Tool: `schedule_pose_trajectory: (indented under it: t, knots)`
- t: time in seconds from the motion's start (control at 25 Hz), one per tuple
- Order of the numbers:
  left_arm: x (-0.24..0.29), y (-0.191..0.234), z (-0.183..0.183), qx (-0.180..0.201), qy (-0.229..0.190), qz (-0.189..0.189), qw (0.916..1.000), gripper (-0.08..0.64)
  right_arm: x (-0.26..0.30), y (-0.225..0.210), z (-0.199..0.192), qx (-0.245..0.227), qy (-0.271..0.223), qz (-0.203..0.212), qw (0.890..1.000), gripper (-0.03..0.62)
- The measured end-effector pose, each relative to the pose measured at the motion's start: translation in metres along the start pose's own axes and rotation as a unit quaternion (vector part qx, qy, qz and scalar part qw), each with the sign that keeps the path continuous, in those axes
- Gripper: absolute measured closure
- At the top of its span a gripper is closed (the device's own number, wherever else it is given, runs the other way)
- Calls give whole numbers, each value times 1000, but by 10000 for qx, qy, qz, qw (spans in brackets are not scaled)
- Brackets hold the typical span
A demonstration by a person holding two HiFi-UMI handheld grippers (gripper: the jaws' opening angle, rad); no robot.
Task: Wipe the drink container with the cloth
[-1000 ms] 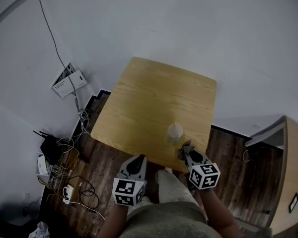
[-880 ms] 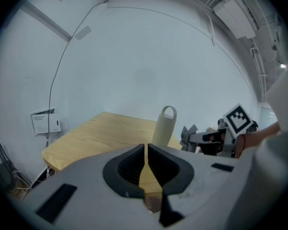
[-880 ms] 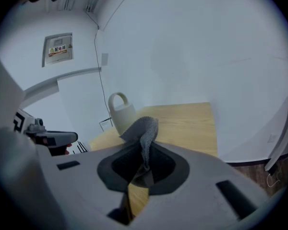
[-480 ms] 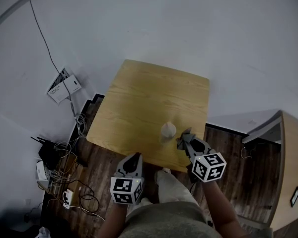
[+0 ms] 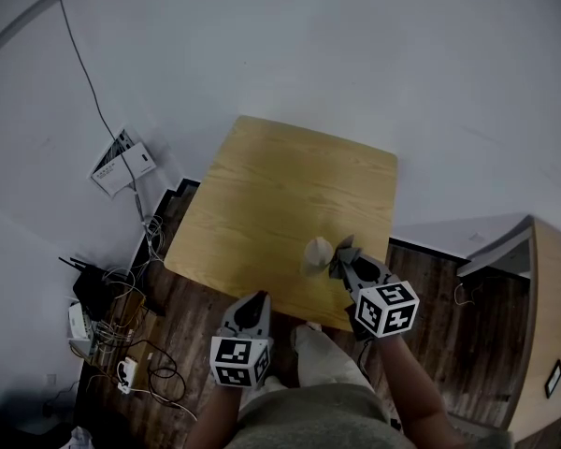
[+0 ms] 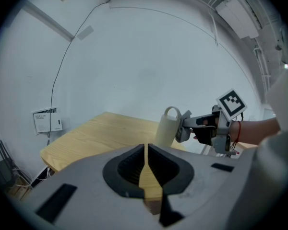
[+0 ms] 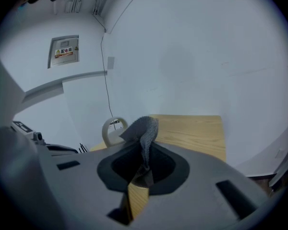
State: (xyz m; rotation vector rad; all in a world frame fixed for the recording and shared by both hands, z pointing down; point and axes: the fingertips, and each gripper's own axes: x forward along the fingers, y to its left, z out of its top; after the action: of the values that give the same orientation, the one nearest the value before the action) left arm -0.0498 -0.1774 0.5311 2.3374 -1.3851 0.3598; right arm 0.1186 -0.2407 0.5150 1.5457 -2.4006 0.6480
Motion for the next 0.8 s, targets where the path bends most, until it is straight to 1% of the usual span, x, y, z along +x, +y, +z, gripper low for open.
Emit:
schedule_pose_trajectory:
  t: [0.56, 0.8]
  knots:
    - [5, 2, -3, -66, 36, 38, 10000, 540, 29, -10, -39, -151, 548, -91, 9983, 566]
    - [6, 4, -6, -58, 100, 61, 9999, 540, 47, -20, -68, -167, 848, -228, 9960, 566]
